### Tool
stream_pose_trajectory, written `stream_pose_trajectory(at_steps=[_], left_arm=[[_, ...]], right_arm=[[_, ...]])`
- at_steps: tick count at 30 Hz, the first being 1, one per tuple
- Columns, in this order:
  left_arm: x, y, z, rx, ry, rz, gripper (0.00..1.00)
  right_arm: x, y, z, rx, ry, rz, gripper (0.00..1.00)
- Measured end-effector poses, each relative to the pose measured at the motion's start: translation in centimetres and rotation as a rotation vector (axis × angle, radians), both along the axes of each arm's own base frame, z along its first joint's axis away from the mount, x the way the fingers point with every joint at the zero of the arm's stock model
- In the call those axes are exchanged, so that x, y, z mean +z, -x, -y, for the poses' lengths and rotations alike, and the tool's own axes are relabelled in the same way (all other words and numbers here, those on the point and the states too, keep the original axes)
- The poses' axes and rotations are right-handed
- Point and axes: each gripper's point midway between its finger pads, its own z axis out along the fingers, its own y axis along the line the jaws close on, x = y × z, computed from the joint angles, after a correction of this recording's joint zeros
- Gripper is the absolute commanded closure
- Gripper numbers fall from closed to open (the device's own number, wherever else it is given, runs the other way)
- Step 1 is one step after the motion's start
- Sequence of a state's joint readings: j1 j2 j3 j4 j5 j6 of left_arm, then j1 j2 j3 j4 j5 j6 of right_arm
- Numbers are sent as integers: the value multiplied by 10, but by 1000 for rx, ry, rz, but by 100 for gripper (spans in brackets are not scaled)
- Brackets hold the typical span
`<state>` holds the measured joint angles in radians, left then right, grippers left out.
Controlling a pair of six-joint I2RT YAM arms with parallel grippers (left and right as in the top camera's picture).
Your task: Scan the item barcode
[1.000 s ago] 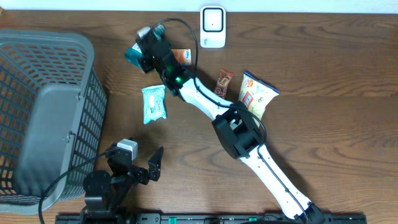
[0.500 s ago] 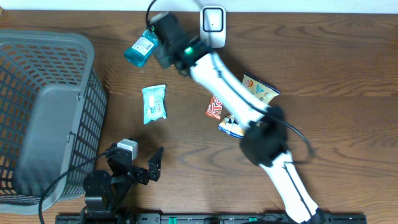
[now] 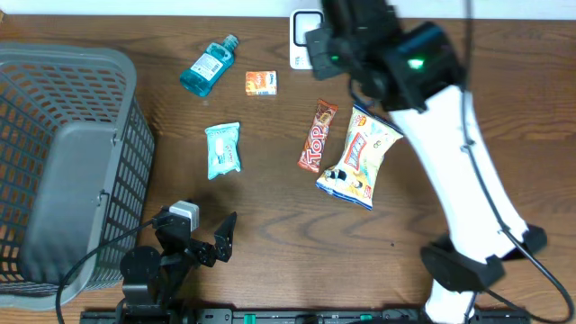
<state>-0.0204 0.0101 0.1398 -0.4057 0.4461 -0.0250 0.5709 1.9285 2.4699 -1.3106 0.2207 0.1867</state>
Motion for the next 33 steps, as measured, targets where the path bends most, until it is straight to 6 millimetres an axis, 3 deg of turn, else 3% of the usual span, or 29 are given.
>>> stream_pose_trajectory(at_steps=[3,7,11,14,17,22,24,27,33], left_arm=[[2,-2,-3,14,-15,18,0],[23,-5,7,-44,7,109,1],[31,-3,12,-61,54,92,1],[54,-4,12,-60,77,85,1],[93,-9,13,-56,91,90,1],[161,-39,16,-64,118,70,1],[178,-54,20,-78,143,16,0],[186,-76,25,-89,178,-143,1],[170,-132,29,-78,199,-410,0]], right_arm=[[12,14,16,-17,-4,-1,99],[23,32,36,-37,1,-11,99],[33,40,57,-70,-5,-2,99],[36,41,65,-87,-7,3,99],[35,42,66,-93,-10,-4,99],[35,42,66,-111,-28,-9,99],[35,42,66,-118,-35,-13,99],[32,45,67,-130,-40,-28,99],[24,49,81,-175,-35,-76,99]])
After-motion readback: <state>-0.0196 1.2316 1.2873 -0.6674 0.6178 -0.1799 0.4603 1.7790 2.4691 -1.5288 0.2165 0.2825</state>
